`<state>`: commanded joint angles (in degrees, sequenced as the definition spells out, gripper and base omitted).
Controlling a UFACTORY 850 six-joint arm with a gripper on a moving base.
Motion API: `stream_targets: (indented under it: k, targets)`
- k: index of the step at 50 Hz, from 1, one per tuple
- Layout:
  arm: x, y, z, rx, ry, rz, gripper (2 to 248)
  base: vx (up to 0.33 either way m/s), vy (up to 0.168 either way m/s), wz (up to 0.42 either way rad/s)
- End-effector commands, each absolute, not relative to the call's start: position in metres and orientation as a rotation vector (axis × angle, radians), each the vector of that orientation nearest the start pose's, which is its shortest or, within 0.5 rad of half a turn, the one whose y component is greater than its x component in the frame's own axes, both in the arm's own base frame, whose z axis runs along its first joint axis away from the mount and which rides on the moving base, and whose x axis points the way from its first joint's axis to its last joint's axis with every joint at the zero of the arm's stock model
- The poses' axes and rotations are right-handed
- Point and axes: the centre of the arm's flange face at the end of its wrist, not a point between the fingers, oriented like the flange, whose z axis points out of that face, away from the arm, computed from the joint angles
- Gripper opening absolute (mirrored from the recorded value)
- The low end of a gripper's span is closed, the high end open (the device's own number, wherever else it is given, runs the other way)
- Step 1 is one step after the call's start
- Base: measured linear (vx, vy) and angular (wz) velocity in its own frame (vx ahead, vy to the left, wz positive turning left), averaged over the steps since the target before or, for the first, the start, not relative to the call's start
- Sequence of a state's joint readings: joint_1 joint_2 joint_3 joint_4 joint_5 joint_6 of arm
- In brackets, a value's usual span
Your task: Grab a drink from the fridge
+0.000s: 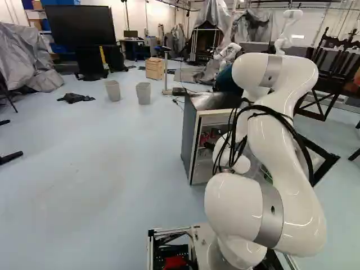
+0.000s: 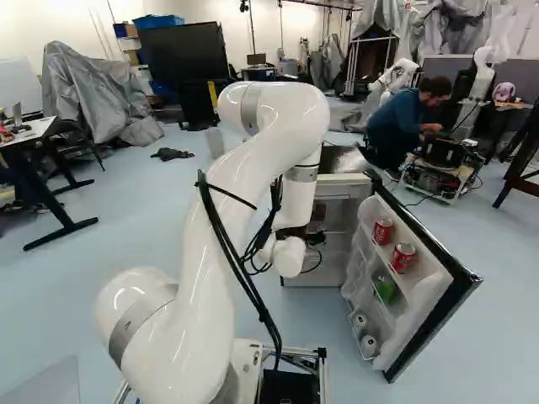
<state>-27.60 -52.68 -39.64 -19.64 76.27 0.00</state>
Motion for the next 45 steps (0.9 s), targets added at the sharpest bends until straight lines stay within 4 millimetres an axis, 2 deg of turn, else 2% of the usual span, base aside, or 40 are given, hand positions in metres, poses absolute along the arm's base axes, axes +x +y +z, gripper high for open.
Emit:
stream_targets:
  k: [45]
  targets:
    - [0.432,-0.220,0.047,-2.631,0.298,-1.747,247,0.000,0.000,0.000]
